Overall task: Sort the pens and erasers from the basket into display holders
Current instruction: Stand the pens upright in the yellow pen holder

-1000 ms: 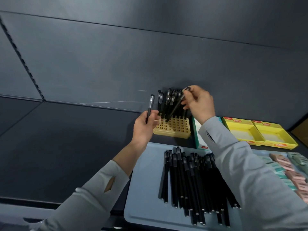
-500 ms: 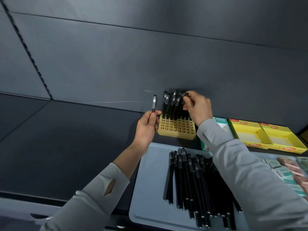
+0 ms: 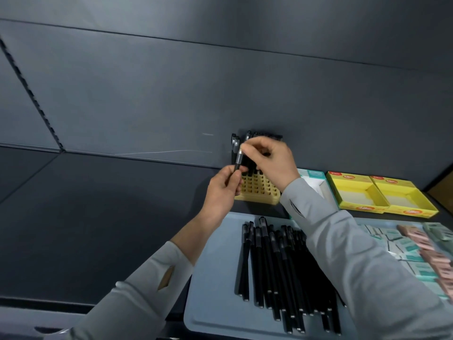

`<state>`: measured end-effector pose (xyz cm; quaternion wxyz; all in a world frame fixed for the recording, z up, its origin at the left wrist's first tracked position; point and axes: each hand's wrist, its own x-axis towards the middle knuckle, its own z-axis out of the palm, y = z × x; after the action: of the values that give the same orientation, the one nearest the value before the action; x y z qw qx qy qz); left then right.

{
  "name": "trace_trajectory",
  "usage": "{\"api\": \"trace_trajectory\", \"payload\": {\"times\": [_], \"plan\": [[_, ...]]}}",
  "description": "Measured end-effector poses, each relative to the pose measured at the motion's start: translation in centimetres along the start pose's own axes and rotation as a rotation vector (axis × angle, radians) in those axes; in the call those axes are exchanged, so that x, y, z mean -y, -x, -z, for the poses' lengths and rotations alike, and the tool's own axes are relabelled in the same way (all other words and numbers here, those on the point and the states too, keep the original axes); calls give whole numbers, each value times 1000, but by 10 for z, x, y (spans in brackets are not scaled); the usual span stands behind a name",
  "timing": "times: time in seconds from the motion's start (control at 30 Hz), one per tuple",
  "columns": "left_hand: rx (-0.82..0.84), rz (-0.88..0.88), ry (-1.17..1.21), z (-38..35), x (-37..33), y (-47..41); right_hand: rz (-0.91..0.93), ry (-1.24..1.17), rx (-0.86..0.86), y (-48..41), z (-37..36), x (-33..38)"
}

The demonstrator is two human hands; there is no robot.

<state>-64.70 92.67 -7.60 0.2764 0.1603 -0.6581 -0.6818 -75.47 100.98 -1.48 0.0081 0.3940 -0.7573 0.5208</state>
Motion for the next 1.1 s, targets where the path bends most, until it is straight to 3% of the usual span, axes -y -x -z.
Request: {"api": "trace_trajectory", "payload": {"times": [0.13,0.2,0.3,0.4,0.7,1.1], "plan": [[39,-55,-194,-3,4,-2,-28,-125,68,-1,5,-2],[9,-157,-448,1,11,-5,-60,-166,24,-4,14,-4],[31,-330,-842,13,22,-4,-54,-70,-86,-6,34,-10],[108,-400,-987,19,30,0,-38,69,-156,-6,46,-21],[82,-424,-976,19,38,2,-43,148,-204,-6,37,-26],[98,-423,-968,20,45,1,-71,249,-84,-8,24,-29]]}}
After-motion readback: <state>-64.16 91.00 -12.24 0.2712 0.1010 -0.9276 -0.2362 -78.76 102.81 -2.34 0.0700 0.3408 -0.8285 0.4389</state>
